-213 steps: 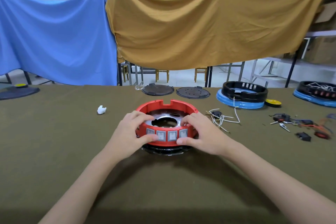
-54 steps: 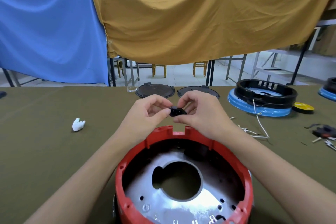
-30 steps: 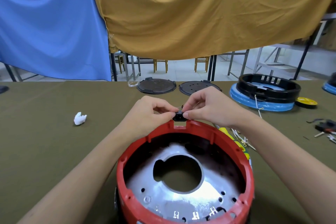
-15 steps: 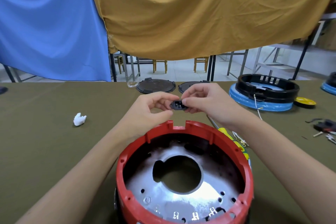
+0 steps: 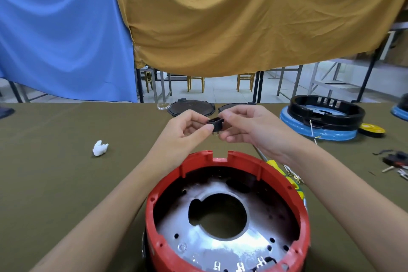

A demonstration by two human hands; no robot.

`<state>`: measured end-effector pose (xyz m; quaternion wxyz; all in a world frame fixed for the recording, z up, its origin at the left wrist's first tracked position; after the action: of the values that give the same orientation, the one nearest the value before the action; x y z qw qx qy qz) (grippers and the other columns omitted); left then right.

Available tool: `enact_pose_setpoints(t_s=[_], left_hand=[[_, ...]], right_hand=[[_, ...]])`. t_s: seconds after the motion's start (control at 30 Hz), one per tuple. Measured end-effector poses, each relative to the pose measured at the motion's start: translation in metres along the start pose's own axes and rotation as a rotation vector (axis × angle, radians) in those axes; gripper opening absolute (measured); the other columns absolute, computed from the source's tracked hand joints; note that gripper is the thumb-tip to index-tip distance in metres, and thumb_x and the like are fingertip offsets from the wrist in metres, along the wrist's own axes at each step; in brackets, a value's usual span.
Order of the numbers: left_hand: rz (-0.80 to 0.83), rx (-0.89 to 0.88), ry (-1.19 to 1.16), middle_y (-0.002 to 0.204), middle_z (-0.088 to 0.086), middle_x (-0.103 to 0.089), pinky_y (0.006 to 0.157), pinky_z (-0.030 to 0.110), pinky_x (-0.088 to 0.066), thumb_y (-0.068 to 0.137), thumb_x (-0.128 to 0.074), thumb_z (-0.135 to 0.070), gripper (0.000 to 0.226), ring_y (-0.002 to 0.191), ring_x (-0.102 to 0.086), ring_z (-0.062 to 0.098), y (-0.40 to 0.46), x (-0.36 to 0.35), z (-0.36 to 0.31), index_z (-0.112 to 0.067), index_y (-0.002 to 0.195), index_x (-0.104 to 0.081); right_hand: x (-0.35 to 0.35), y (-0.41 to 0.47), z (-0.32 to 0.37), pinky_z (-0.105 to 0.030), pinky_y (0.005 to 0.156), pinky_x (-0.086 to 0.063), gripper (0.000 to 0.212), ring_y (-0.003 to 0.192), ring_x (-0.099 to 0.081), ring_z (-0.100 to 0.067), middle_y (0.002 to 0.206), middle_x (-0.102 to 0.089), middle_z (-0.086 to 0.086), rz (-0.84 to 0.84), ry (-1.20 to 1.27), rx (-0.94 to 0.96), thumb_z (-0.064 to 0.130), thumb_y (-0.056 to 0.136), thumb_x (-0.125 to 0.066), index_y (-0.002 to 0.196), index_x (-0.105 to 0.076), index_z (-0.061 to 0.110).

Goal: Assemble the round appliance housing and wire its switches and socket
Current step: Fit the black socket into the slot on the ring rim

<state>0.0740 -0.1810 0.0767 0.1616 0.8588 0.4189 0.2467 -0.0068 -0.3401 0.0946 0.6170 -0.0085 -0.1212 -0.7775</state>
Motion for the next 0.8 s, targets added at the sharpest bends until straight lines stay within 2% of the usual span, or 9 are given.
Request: enact_pose_setpoints(t_s=[0.1,0.2,0.27,0.33,0.43,0.57,0.67,0.8], left_hand=[[-0.008,-0.057,0.066,0.081,0.001,-0.068,0.068,0.021,-0.051,0.081,-0.08,-0.024,0.022,0.072,-0.061,0.013,0.0,0.0,-0.003,-0.016,0.093,-0.063],[0.017,-0.119,0.137,0.075,0.002,-0.066,0.061,0.025,-0.051,0.075,-0.085,-0.02,0.026,0.064,-0.058,0.018,-0.001,-0.002,-0.004,-0.019,0.087,-0.062],[0.022,-0.135,0.135,0.077,0.002,-0.066,0.063,0.03,-0.054,0.076,-0.084,-0.018,0.026,0.067,-0.06,0.024,-0.001,-0.001,-0.003,-0.023,0.089,-0.062],[0.0,-0.142,0.136,0.083,-0.005,-0.063,0.068,0.027,-0.053,0.078,-0.082,-0.019,0.029,0.074,-0.06,0.018,-0.001,0.0,-0.002,-0.028,0.095,-0.061],[-0.028,-0.114,0.145,0.094,-0.012,-0.059,0.073,0.028,-0.053,0.079,-0.079,-0.025,0.037,0.085,-0.06,0.01,-0.001,0.002,0.0,-0.033,0.109,-0.059],[0.042,-0.114,0.132,0.096,-0.015,-0.063,0.073,0.026,-0.052,0.082,-0.072,-0.022,0.045,0.085,-0.065,0.01,0.0,-0.003,-0.001,-0.036,0.122,-0.057],[0.047,-0.136,0.155,0.093,-0.014,-0.067,0.074,0.026,-0.054,0.085,-0.07,-0.02,0.036,0.084,-0.065,0.011,0.0,-0.004,-0.004,-0.033,0.118,-0.062],[0.06,-0.095,0.068,0.086,-0.005,-0.076,0.075,0.018,-0.052,0.093,-0.066,-0.013,0.018,0.082,-0.071,0.01,-0.001,-0.002,-0.003,-0.026,0.105,-0.068]], right_hand=[[-0.007,-0.003,0.0,-0.026,0.082,-0.058,0.034,0.09,-0.073,-0.015,0.099,-0.076,-0.004,0.033,-0.098,0.036,0.032,0.087,-0.074,0.117,-0.068,0.015],[-0.01,-0.005,0.001,-0.022,0.085,-0.056,0.036,0.095,-0.072,-0.011,0.101,-0.076,0.002,0.06,-0.194,0.064,0.024,0.085,-0.078,0.12,-0.069,0.024],[-0.009,-0.005,0.001,-0.025,0.091,-0.055,0.037,0.099,-0.071,-0.01,0.107,-0.074,0.002,0.08,-0.195,0.067,0.016,0.086,-0.075,0.121,-0.069,0.028],[-0.004,-0.004,0.001,-0.027,0.094,-0.055,0.041,0.101,-0.07,-0.008,0.111,-0.07,0.003,0.059,-0.203,0.063,0.01,0.085,-0.074,0.12,-0.07,0.032],[-0.001,-0.004,0.003,-0.031,0.094,-0.053,0.046,0.099,-0.07,-0.01,0.103,-0.075,0.007,0.061,-0.24,0.09,0.001,0.081,-0.075,0.118,-0.067,0.028],[0.002,-0.003,0.007,-0.032,0.087,-0.057,0.033,0.093,-0.071,-0.024,0.101,-0.073,0.001,0.022,-0.262,0.165,0.0,0.079,-0.077,0.105,-0.067,0.019],[0.005,-0.002,0.009,-0.035,0.086,-0.058,0.026,0.091,-0.072,-0.027,0.1,-0.073,-0.003,-0.019,-0.267,0.171,0.004,0.083,-0.075,0.104,-0.067,0.017],[0.006,-0.003,0.01,-0.03,0.079,-0.061,0.01,0.079,-0.074,-0.017,0.089,-0.077,-0.006,0.016,-0.249,0.142,0.008,0.094,-0.064,0.101,-0.071,0.011]])
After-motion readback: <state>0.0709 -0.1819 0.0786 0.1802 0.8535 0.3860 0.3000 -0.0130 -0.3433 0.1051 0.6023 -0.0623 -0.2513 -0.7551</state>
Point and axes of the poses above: each hand's wrist, its own y-axis towards the middle knuckle, its own x-axis out of the back of the hand, z = x × y, the point moved 4 cm from there along y, towards the middle knuckle
